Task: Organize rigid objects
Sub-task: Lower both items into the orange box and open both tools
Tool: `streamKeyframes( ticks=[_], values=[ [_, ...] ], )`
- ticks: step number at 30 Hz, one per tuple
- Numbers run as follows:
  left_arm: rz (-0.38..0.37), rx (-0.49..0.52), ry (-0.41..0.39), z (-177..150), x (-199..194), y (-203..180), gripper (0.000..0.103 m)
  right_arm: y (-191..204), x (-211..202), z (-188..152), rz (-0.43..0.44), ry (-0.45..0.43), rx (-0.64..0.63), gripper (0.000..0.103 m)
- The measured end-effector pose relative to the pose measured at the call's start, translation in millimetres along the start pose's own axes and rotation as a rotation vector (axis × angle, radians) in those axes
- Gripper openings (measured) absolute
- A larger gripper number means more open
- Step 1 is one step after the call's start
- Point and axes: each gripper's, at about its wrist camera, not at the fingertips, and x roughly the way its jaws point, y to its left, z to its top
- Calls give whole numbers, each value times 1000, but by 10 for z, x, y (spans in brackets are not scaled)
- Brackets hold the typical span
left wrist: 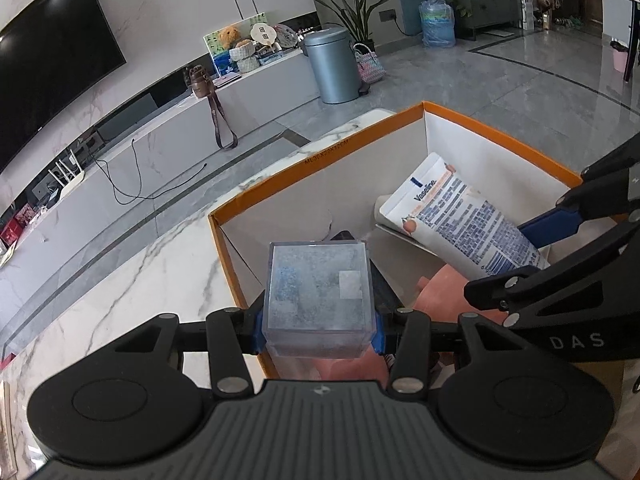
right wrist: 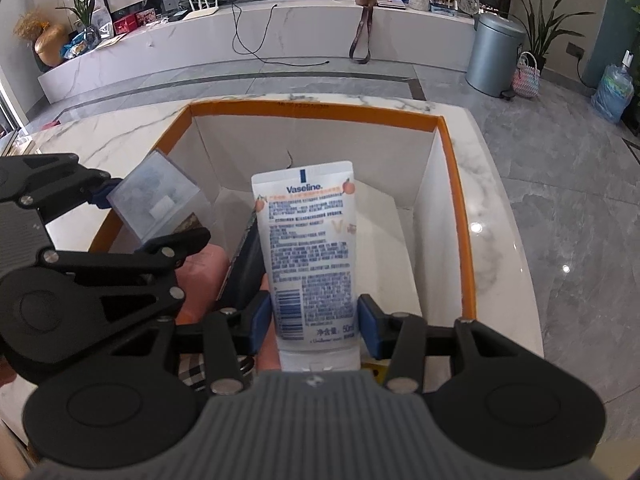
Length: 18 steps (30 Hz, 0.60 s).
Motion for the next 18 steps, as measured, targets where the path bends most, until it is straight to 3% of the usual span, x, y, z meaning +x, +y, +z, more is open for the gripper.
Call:
streamKeyframes(
  ticks=[7, 12, 18],
  values=[
    [34, 66, 4, 7, 51, -83, 53, -3, -31, -8, -30, -31, 8, 59],
    [52, 96, 13, 0, 108, -144, 53, -18, -19, -11, -37, -31, 10, 62],
    [125, 179, 21, 46, 203, -223, 53, -25, -20, -19, -43, -42, 4, 63]
  ],
)
